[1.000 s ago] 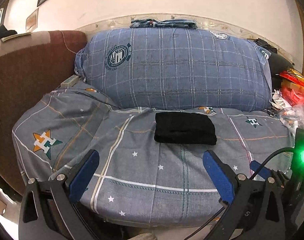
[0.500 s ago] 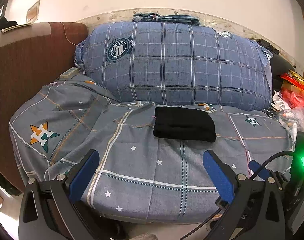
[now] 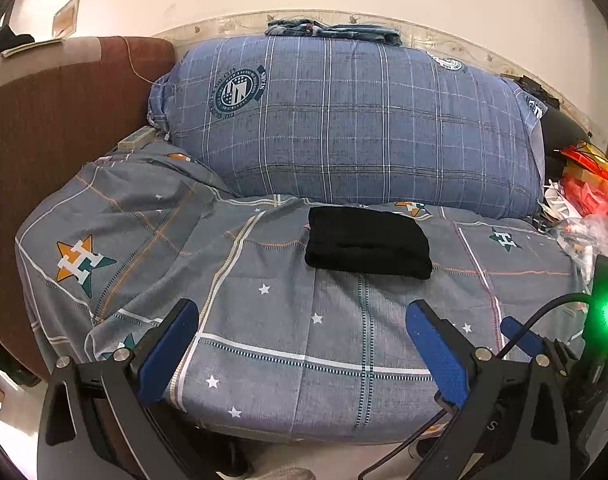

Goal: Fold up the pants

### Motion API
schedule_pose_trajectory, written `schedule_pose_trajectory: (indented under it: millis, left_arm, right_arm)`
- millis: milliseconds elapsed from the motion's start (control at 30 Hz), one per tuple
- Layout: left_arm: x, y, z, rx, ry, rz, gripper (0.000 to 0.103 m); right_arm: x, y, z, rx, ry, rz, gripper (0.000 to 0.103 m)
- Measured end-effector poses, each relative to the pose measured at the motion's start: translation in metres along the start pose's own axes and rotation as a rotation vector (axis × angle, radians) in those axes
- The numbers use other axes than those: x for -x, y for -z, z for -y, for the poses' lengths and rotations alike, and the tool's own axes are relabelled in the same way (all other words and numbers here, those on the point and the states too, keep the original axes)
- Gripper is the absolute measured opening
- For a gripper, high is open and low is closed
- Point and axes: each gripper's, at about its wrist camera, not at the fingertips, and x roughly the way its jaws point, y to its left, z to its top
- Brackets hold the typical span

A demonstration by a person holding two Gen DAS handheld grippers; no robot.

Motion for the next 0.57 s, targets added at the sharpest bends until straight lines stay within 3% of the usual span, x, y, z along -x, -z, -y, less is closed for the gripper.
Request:
schedule_pose_trajectory:
  millis: [567]
  left_arm:
    - [-0.0104,0.0057,-0.0021,0.006,0.004,-0.026,0.103]
  right_arm:
    - [-0.0054,0.0021,0.0039,-0.008,0.004,-0.017,0.095]
